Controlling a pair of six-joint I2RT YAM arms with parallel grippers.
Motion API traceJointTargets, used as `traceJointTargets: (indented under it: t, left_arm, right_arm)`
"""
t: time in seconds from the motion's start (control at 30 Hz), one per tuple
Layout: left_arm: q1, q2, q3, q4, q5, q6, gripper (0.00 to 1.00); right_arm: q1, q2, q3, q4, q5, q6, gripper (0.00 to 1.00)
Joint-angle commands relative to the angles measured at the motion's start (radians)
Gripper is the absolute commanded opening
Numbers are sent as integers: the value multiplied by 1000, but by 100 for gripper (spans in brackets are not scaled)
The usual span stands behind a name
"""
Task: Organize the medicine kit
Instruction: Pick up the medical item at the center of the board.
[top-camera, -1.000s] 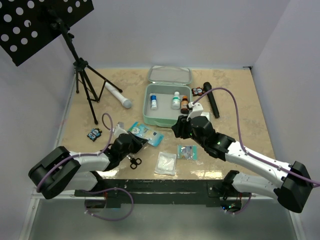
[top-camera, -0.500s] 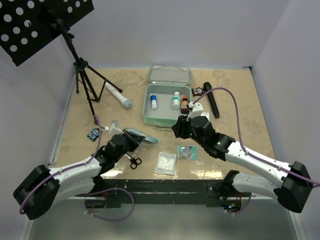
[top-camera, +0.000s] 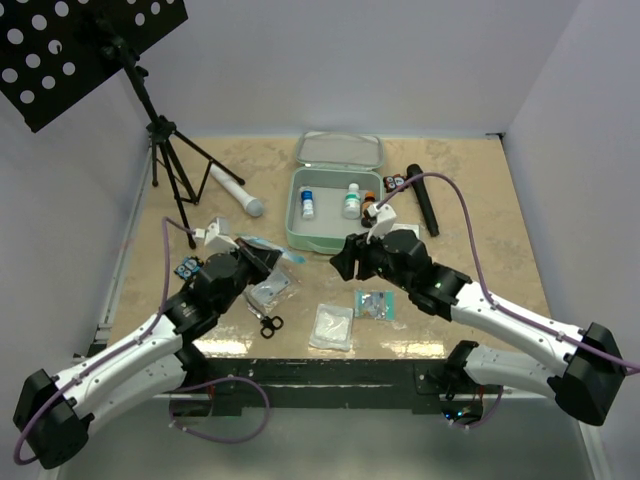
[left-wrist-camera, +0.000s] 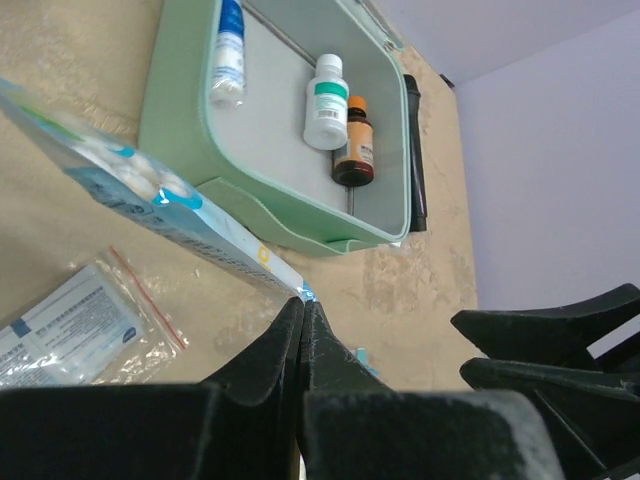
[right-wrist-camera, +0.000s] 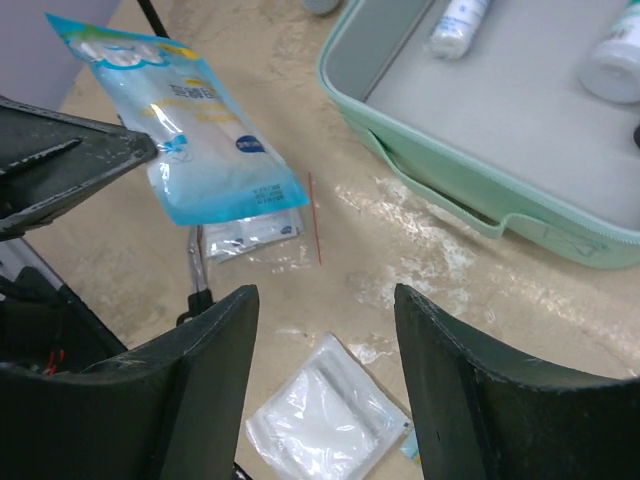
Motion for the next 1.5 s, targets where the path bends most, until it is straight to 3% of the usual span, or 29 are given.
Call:
traceJointTargets:
  t: [0.0,0.23,0.4,0.57,0.73,0.97,1.47]
  left_arm:
    - [3,26,124,-23,52,191,0]
    - [3,53,211,9,93,401,0]
    - [3,70,198,144,179,435,0]
    - [4,117,173,285,164,403,0]
    - [3,297,237,388,112,360,0]
    - [3,512,316,492,27,288,0]
    - [3,797,448,563,-39,132,0]
  right_arm:
    - [0,-5,108,37,-33,-41,61]
    - [-1,18,199,-48,76,11,60]
    - [-20,51,225,-4,-14,38,62]
    - [-44,69,279,4,-22,55,62]
    - [-67,77,297,-48,128,55,59]
    - [-175,144,221,-60,113,81,56]
    - [-181,97,132,-17,94,89,55]
